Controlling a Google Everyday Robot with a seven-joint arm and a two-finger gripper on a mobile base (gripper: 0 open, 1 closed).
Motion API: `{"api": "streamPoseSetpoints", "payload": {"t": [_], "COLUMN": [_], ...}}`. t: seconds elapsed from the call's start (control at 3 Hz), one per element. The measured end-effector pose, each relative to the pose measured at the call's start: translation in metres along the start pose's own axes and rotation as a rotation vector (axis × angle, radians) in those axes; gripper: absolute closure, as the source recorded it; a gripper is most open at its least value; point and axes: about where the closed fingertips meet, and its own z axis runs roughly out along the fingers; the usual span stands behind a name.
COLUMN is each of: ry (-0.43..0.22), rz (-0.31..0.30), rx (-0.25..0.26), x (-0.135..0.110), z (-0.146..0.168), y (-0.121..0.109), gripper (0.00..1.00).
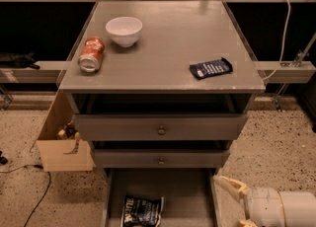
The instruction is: Pick blue chip bag from bottom drawer and place on counter
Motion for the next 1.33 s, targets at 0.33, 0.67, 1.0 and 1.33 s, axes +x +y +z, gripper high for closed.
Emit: {"api": "streamPoseSetpoints", "payload": {"t": [0.33, 0.67, 1.0, 1.33], "ry": [-0.031, -0.030, -0.053, -0.093], "rz": [-0.133, -0.135, -0.108, -0.013], "rx": [0.046, 0.044, 0.059, 0.058], "x": [-0.013, -0.012, -0.006, 0.021], "z": [-0.001, -0.001, 0.011, 0.051], "y": [0.003, 0.003, 0.003, -0.001], "gripper": [0.00, 0.00, 0.00, 0.00]}}
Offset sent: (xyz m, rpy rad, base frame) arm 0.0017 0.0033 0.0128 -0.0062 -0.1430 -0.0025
